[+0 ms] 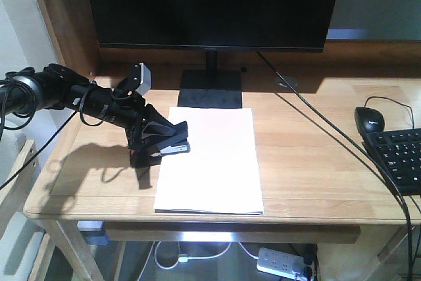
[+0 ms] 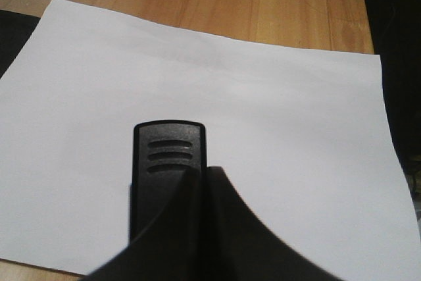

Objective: Grab stapler and paper to desk for stapling
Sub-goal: 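Slide the stapler with the left gripper onto the paper's edge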

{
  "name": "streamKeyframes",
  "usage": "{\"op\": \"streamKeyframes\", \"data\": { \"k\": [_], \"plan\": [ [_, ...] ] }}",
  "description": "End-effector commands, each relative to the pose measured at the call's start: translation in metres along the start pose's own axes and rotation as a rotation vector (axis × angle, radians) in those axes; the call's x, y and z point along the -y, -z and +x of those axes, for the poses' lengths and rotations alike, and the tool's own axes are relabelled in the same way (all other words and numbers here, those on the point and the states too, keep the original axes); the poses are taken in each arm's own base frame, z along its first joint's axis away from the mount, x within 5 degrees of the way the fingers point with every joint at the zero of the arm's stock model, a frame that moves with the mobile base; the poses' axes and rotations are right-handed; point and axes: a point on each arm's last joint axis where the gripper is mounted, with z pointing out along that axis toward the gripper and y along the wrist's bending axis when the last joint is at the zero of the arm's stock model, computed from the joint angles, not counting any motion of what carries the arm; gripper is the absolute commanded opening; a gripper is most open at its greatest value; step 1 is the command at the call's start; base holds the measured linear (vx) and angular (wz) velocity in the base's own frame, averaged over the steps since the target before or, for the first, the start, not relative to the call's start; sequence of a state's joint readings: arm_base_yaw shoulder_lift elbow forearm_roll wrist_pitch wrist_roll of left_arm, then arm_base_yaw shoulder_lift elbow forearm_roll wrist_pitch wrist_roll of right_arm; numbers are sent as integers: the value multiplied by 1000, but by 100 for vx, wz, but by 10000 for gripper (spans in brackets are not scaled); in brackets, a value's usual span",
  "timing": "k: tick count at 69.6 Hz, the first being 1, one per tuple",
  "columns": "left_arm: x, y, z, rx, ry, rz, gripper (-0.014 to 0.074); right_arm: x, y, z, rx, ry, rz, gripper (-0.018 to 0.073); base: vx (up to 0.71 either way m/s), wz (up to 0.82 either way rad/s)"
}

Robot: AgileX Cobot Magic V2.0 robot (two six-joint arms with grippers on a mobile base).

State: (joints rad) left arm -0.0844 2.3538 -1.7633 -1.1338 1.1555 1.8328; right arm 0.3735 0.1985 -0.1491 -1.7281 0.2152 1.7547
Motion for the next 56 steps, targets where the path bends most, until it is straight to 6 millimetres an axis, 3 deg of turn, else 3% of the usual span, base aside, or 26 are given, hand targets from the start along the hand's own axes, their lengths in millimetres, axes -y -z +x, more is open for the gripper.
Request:
{"op": "streamKeyframes", "data": {
  "k": [1,25,56],
  "plan": [
    [5,19,-38,86,-46,-22,-6,1,0,-11,39,71,16,578,0,0],
    [1,18,-37,80,-52,-59,-6,1,0,-11,39,71,16,578,0,0],
    [4,-7,-46,40,-74,-104,-6,1,0,-11,39,71,16,578,0,0]
  ]
}}
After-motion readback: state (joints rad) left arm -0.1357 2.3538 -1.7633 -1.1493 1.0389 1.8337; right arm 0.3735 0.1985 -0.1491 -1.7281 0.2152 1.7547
